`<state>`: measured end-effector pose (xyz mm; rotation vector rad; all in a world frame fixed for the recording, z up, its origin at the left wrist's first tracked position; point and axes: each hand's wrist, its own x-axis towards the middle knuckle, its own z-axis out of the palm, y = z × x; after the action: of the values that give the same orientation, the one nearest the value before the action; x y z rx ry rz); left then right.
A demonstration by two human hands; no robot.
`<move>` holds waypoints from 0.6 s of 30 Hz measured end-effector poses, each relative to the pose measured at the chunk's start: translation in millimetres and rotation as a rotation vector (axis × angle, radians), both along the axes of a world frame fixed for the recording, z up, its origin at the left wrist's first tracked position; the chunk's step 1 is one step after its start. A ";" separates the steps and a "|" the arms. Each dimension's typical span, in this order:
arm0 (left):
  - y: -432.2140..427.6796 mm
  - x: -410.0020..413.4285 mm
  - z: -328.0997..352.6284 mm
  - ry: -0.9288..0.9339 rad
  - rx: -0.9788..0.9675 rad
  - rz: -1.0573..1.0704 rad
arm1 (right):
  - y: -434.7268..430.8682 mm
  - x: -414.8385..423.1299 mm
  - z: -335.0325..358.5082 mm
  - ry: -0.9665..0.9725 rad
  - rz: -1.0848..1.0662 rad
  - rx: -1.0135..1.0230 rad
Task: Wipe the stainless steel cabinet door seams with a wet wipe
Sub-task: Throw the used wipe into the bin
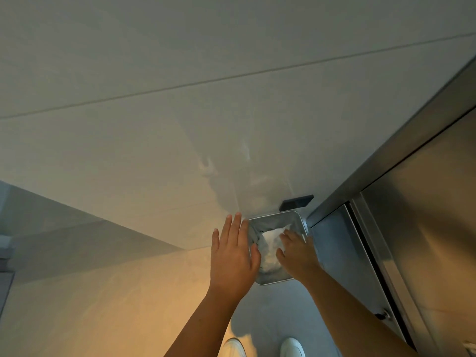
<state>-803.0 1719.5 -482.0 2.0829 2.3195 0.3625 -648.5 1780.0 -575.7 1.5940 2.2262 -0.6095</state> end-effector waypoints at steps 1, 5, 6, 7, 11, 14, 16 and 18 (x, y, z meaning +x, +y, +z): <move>0.2 -0.1 -2.4 0.007 -0.004 -0.003 | 1.2 -1.5 -4.2 -0.002 -0.002 -0.001; 0.7 1.6 -9.0 0.043 -0.025 -0.033 | 1.6 -6.3 -17.0 0.004 -0.024 -0.038; 1.4 2.6 -10.2 0.043 -0.025 -0.035 | 1.9 -6.8 -18.3 0.000 -0.029 -0.057; 2.1 3.6 -11.3 0.037 -0.026 -0.031 | 2.1 -6.9 -20.1 -0.007 -0.030 -0.069; 4.3 2.5 -17.4 0.040 -0.007 -0.011 | 0.0 -6.8 -24.6 -0.033 -0.020 -0.090; 5.0 0.5 -21.4 0.037 0.000 0.015 | -1.2 -6.3 -25.1 -0.034 -0.022 -0.096; 3.6 -0.4 -23.1 0.031 -0.002 0.019 | -1.6 -7.2 -25.7 -0.036 -0.022 -0.095; 2.3 -1.6 -24.5 0.017 0.004 0.013 | -1.0 -8.1 -26.6 -0.031 -0.026 -0.086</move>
<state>-804.6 1721.8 -506.6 2.0815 2.3453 0.3505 -656.6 1778.9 -602.3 1.5812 2.1302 -0.6743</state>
